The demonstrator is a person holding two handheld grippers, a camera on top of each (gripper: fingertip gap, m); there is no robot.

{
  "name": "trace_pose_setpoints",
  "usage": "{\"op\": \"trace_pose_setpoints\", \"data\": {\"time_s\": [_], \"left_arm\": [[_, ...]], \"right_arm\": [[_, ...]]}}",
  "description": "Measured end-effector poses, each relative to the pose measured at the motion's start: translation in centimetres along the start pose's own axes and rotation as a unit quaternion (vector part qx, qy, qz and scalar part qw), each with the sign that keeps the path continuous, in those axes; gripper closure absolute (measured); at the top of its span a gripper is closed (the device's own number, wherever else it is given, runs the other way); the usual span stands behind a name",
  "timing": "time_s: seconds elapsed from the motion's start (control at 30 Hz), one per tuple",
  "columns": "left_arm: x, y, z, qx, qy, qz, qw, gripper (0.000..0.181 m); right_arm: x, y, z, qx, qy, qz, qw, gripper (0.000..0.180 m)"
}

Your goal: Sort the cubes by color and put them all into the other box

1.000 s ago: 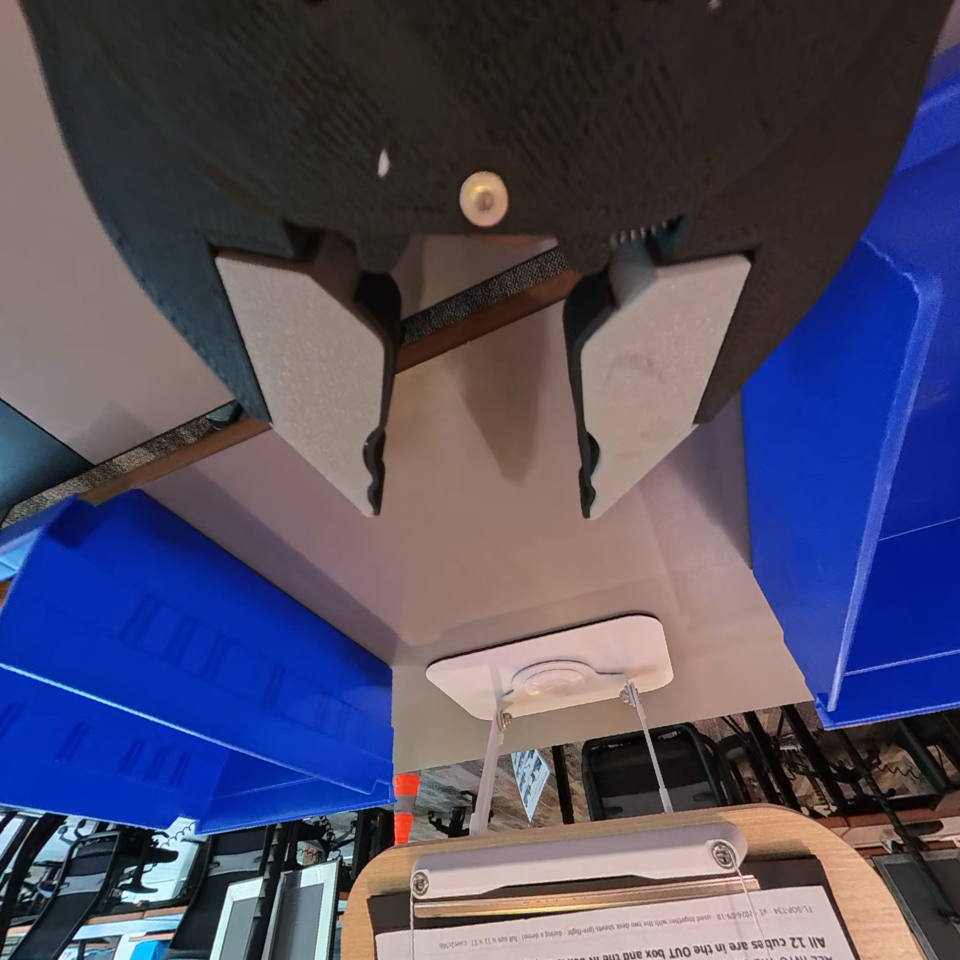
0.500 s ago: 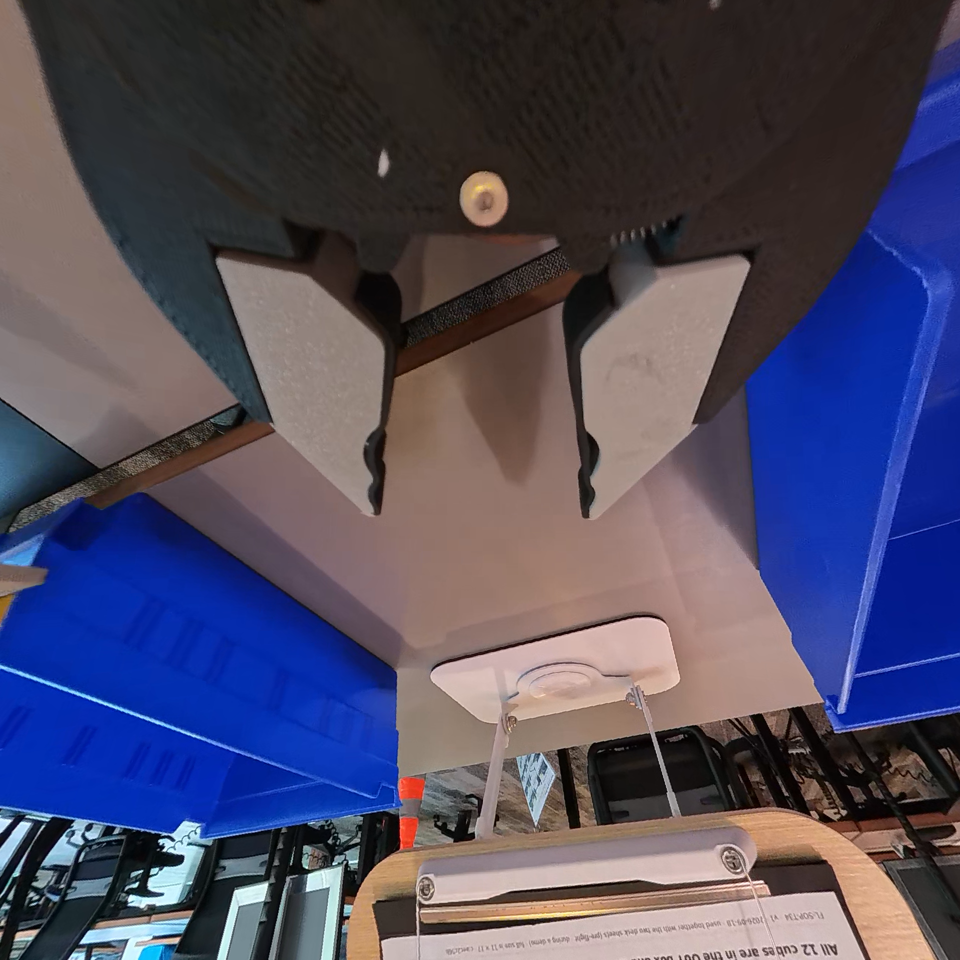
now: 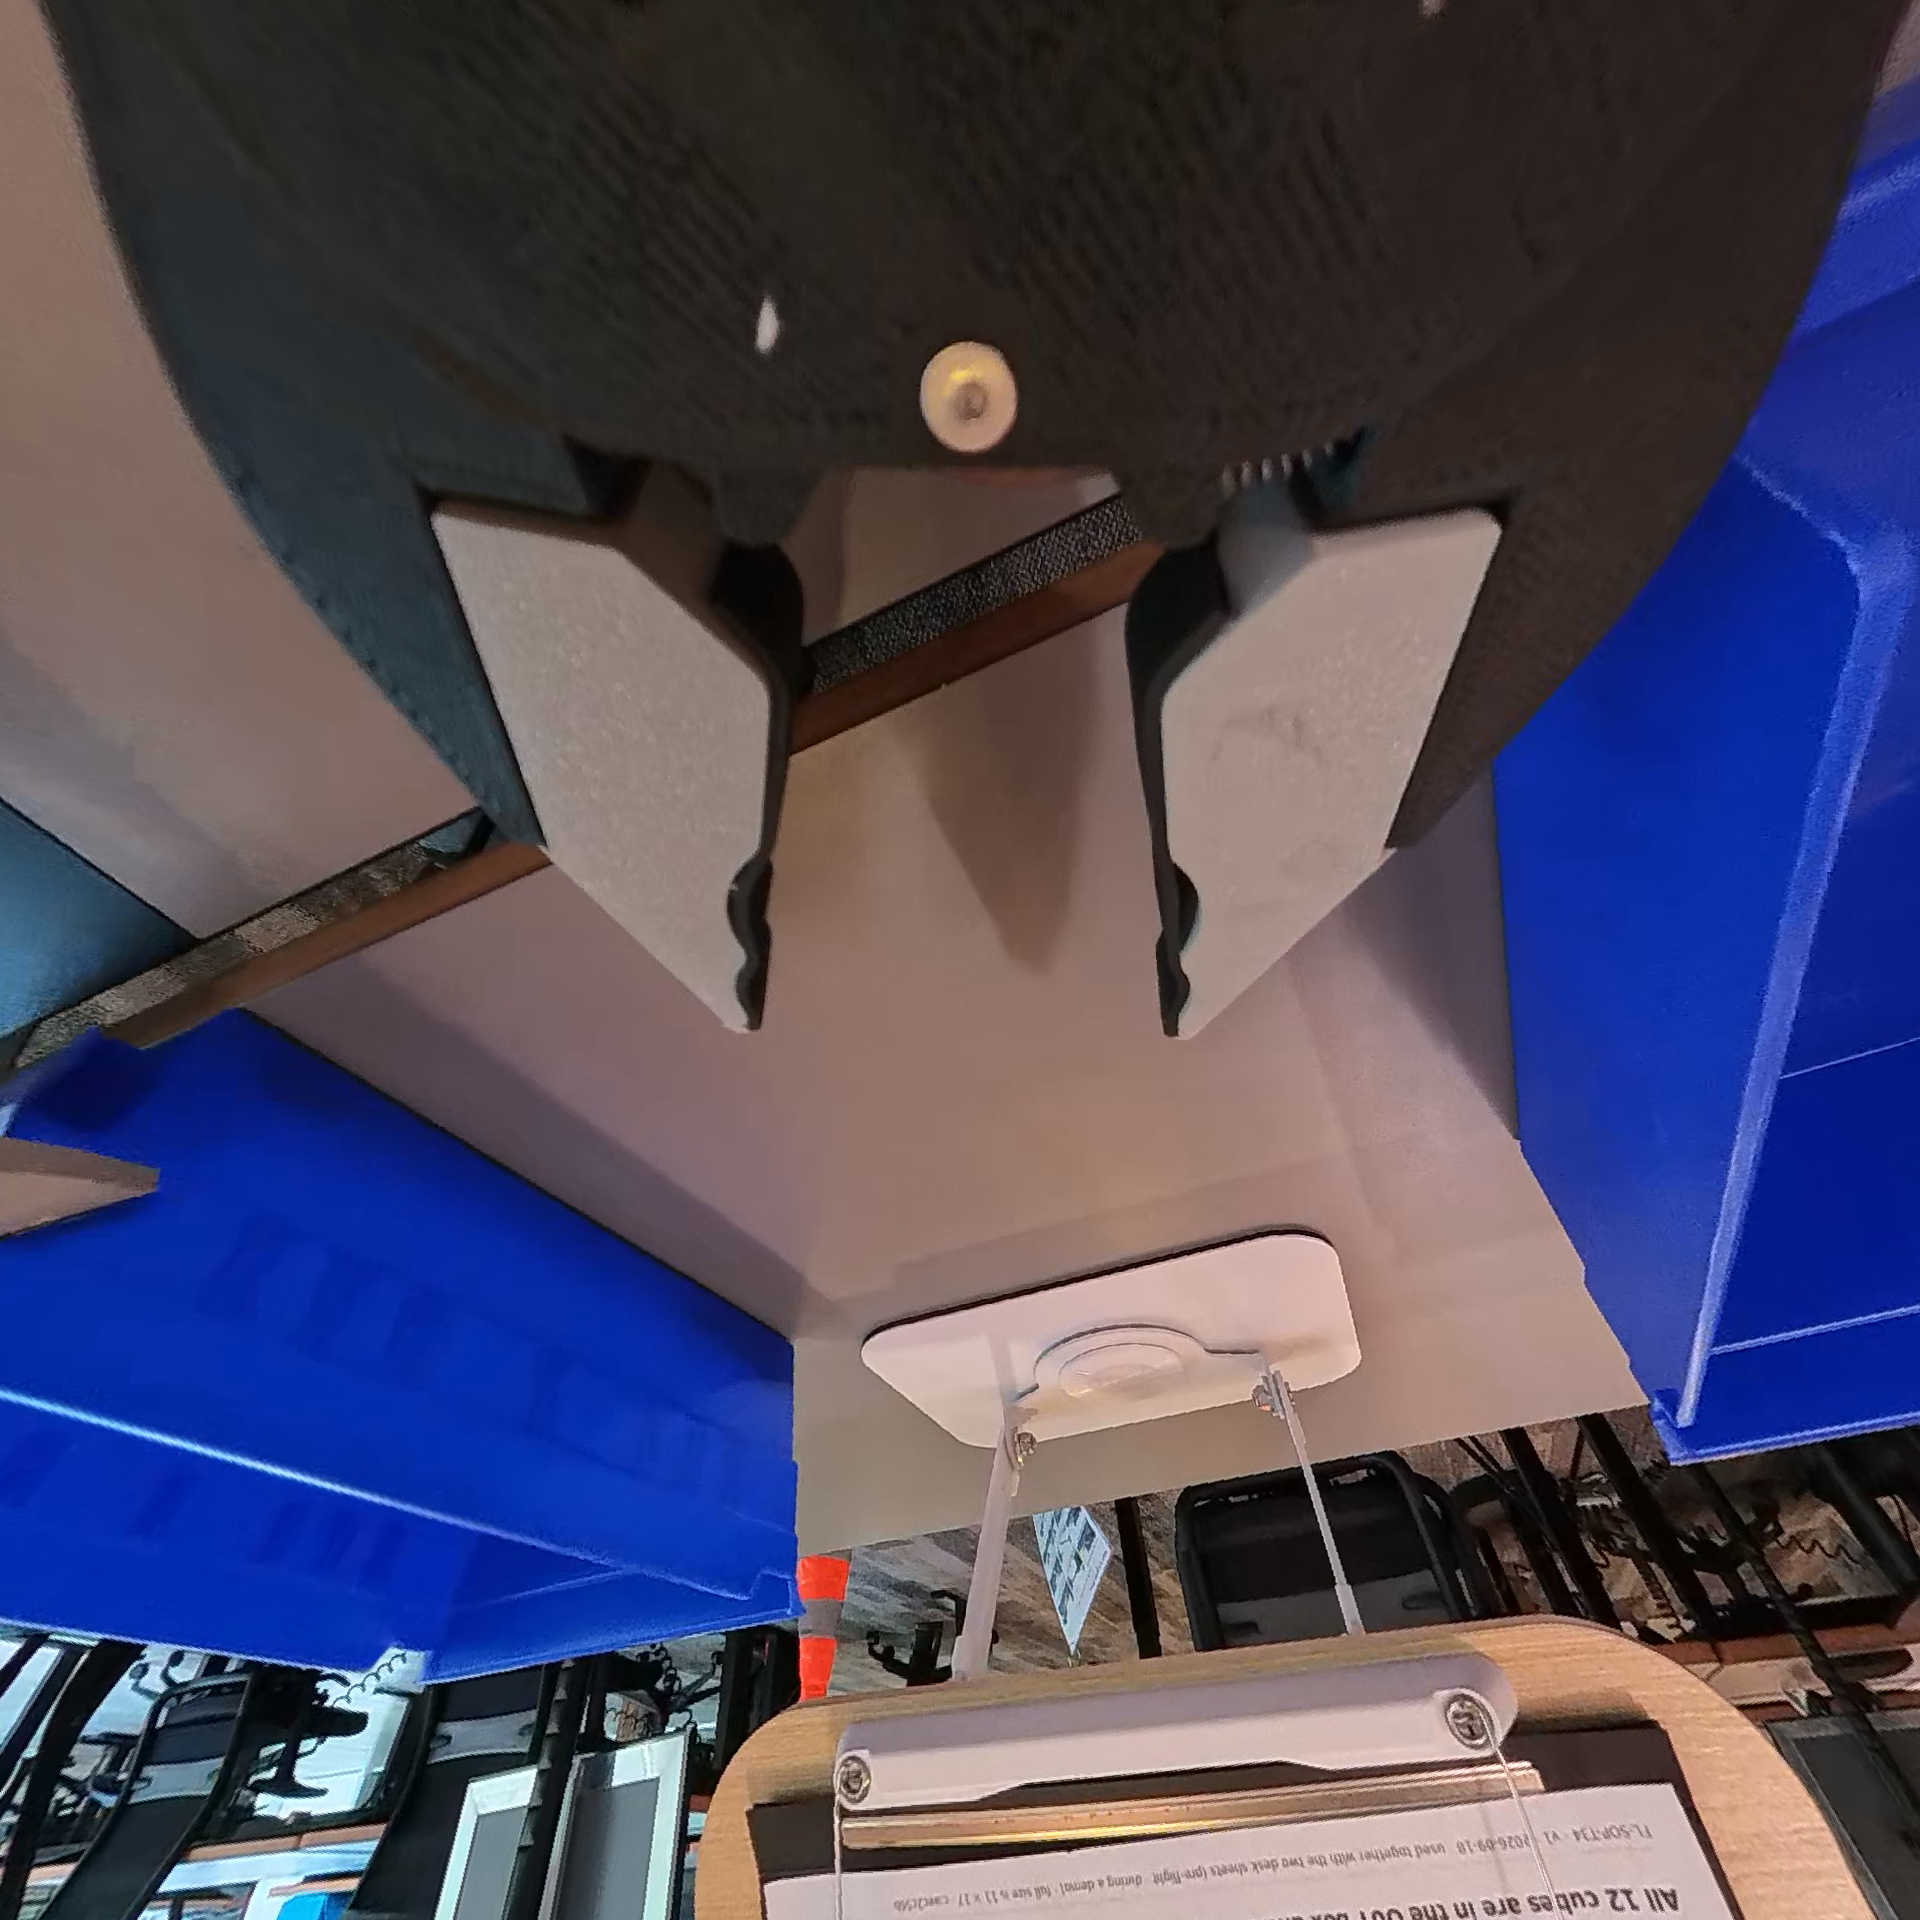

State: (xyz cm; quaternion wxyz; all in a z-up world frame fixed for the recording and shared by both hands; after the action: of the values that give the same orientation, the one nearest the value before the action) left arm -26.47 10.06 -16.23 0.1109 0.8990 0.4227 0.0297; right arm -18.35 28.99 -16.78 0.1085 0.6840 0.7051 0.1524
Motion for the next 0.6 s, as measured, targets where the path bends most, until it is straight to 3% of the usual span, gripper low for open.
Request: {"op": "trace_pose_setpoints", "data": {"time_s": [0.27, 0.43, 0.5, 0.6], "left_arm": [[0.1, 0.1, 0.1, -0.002, -0.001, 0.001, 1.0, 0.107], [0.2, 0.1, 0.1, -0.003, -0.006, -0.001, 1.0, 0.107], [0.2, 0.3, 0.1, -0.002, -0.008, -0.002, 1.0, 0.107], [0.4, 0.7, 0.2, 0.0, -0.011, -0.004, 1.0, 0.107]], "right_arm": [[2.6, 2.2, 1.1, -0.073, -0.014, -0.013, 0.997, 0.176], [2.7, 1.8, 1.1, -0.05, -0.047, -0.027, 0.997, 0.173], [2.9, 1.2, 1.3, -0.045, -0.04, -0.01, 0.998, 0.164], [2.9, 0.8, 1.3, -0.033, -0.024, 0.005, 0.999, 0.172]]}}
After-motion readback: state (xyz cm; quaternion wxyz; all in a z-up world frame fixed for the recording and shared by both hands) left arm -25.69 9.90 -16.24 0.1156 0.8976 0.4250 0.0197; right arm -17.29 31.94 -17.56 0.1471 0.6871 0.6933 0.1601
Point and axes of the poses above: each gripper's, where its closed fingertips meet, y back along the fingers, z out of its underside, x = y × z across the jaws, the point moved 2 cm from there along y, back along the fingers, and after that the axes turned 3 degrees about x, right-handed, at the moved point
